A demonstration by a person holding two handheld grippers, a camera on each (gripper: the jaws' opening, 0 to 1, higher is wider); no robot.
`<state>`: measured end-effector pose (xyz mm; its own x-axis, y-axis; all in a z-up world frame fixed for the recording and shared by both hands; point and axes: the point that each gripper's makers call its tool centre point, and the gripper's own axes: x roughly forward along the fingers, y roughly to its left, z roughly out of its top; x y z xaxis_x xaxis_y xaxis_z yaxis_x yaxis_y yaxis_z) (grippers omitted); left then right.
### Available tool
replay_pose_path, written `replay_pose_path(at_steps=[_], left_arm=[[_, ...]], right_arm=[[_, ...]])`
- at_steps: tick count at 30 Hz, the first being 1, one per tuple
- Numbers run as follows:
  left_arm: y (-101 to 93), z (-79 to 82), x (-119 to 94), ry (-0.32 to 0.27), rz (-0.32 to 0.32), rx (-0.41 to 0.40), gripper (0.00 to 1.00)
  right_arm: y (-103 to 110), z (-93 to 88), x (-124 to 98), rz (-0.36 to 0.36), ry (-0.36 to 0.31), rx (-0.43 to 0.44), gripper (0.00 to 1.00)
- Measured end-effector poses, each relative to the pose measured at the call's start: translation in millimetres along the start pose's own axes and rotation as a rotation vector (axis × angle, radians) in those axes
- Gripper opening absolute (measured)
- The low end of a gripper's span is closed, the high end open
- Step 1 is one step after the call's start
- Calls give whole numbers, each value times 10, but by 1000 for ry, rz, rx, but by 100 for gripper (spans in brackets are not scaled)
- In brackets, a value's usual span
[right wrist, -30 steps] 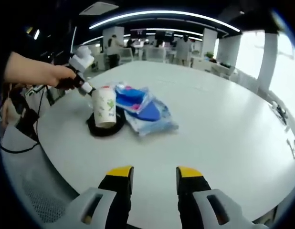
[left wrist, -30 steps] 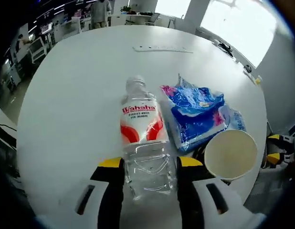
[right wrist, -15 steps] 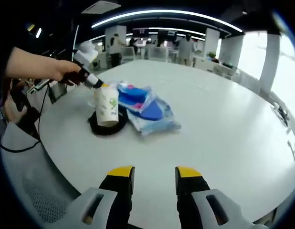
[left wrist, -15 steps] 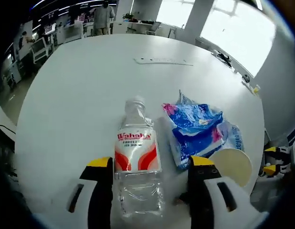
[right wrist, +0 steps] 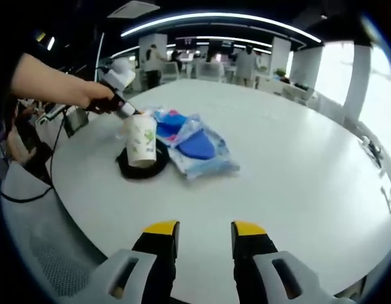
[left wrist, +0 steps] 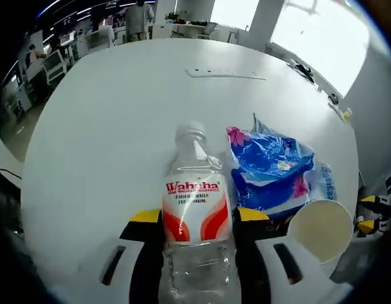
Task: Arrange the tabletop items into an orderly group along one side of the table until the central work area is clear of visible clutter.
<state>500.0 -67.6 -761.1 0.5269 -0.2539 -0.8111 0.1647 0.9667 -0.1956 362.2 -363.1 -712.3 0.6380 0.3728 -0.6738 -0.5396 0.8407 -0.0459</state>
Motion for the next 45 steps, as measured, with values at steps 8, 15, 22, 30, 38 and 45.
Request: replay_pose_path(at_steps=[8,15,22,30,38,45], left_arm=[[48,11,-182,-98,6,-83,40],[101,-84,-354,-109,12,-128,39],[97,-244,-443,-85,37,-103,39],[73,-431,-413,-22,79,-65,41],[71,-414,-405,18,51,-96,45],[129,-270,-285,46,75,-80,58]], right_arm=[[12,3,2,4,-2,-9,31],[39,11,2,13,-6,-15,30],[63,28,-3,24,-16,-16,30],[58,41,-16,22,-24,-10,30],[63,54,-24,24,-30,-6,29],[40,52,-22,18,-30,4,28]])
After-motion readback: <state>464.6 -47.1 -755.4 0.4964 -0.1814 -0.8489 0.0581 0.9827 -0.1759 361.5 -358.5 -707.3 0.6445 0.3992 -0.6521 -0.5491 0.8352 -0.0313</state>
